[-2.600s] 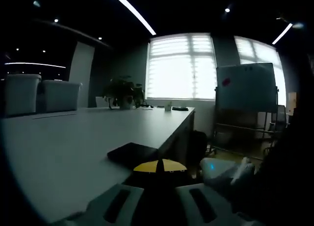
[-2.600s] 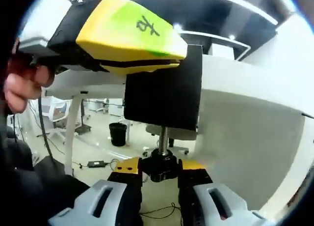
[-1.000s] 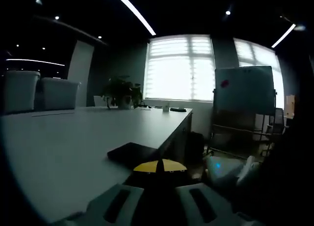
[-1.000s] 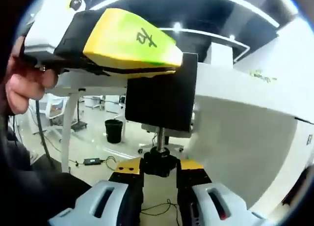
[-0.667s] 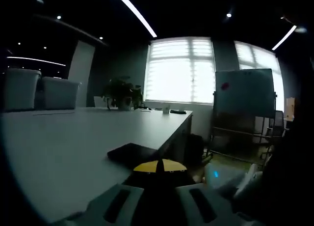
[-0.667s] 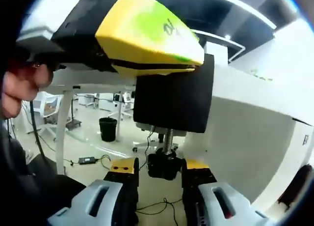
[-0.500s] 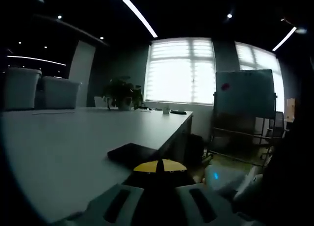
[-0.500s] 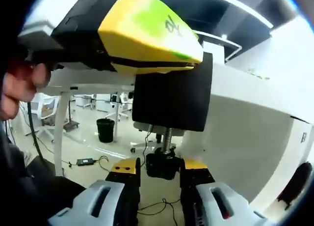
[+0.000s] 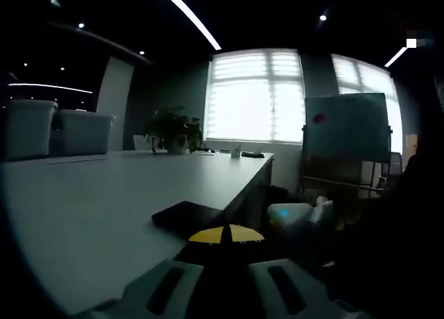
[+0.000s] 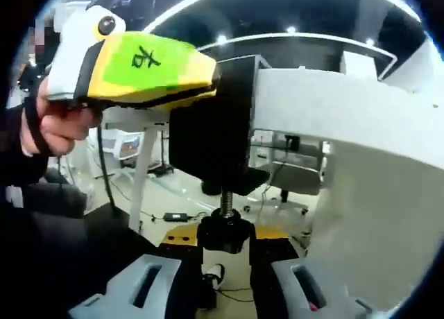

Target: Clamp the fixed fixture on the desktop, loosen the retaining clip, secure it to the edge of the desk, and tighten the retaining clip.

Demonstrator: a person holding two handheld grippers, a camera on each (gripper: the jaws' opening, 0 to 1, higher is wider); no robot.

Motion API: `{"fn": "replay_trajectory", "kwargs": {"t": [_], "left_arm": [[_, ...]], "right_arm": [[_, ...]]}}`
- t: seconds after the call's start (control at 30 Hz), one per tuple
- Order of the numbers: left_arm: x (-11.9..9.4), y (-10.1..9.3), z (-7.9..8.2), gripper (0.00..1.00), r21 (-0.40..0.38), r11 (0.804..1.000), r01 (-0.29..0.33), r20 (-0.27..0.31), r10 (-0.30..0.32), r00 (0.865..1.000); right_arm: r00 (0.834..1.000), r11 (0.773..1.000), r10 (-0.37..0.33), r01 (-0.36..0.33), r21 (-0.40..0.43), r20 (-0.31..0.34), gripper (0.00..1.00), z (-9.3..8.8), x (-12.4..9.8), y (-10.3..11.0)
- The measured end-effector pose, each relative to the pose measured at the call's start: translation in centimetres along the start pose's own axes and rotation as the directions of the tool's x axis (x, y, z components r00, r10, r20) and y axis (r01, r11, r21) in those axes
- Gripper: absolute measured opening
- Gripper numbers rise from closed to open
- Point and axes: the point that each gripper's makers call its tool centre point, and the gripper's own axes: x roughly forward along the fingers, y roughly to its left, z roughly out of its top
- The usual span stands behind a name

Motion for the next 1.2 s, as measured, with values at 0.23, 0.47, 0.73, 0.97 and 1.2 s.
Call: {"fn": "replay_trajectory", "kwargs": {"t": [0.23, 0.47, 0.73, 0.97, 1.2], "left_arm": [[0.1, 0.0, -0.1, 0.01, 0.012, 1.000, -0.002, -0.018, 0.002, 1.000], [0.1, 0.0, -0.2, 0.01, 0.018, 1.000, -0.011, -0.022, 0.012, 1.000], [0.1, -0.2, -0.2, 0.01, 0.003, 1.000, -0.002, -0.024, 0.002, 1.000], [0.1, -0.3, -0.2, 0.01, -0.009, 1.000, -0.003, -0.009, 0.003, 1.000], [0.0, -0.4, -0.1, 0.01, -0.014, 1.000, -0.001, -0.001, 0.001, 1.000]], "right_arm": [[0.981, 0.980, 0.193, -0.193, 0.048, 0.023, 0.24, -0.1, 0.1, 0.8], [0.976, 0.976, 0.217, -0.218, 0.031, 0.018, 0.23, -0.1, -0.2, 1.0], [0.973, 0.972, 0.231, -0.231, 0.035, 0.017, 0.24, -0.1, 0.1, 1.1], [0.999, 0.999, 0.027, -0.027, 0.026, 0.019, 0.42, 0.2, -0.3, -1.3], [0.946, 0.946, -0.324, 0.323, 0.040, 0.029, 0.52, 0.6, -0.7, -2.9]]}}
